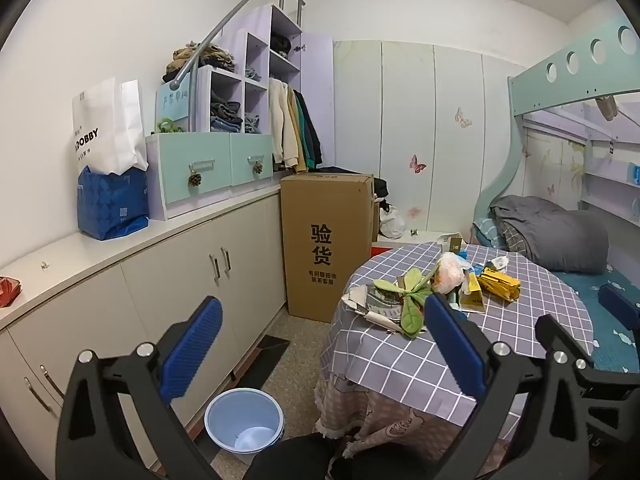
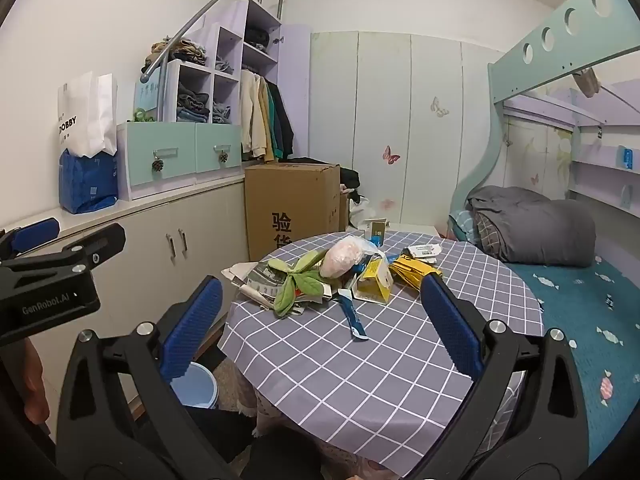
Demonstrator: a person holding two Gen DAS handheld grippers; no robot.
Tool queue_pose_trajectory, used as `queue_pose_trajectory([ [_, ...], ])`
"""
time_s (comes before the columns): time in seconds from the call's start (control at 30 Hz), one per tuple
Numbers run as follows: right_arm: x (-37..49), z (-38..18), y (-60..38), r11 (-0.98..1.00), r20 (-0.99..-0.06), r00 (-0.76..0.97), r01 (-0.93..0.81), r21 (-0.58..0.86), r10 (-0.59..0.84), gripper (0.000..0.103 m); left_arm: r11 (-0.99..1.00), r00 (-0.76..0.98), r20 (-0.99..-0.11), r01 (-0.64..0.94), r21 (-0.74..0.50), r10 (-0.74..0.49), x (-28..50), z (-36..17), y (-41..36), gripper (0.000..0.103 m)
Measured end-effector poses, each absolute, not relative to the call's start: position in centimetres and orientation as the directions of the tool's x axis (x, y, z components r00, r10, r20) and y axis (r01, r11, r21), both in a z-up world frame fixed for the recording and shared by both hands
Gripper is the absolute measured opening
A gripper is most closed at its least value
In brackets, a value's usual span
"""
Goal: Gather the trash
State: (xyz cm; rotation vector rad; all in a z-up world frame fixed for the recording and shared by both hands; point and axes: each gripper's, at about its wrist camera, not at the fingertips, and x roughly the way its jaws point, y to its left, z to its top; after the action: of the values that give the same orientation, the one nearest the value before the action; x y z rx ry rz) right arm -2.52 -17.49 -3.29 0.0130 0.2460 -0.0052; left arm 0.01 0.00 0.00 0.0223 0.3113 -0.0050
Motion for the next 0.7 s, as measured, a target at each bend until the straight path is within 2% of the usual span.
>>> queue_pose_trajectory([
  [0.7, -2.3, -4.0, -17.8, 1.000, -0.255, 0.967, 0.008, 0.014, -0.004, 0.097, 1.000, 0.949, -0.316, 0.014, 0.021, -0.007, 0.1, -0.8, -1.0, 0.099],
])
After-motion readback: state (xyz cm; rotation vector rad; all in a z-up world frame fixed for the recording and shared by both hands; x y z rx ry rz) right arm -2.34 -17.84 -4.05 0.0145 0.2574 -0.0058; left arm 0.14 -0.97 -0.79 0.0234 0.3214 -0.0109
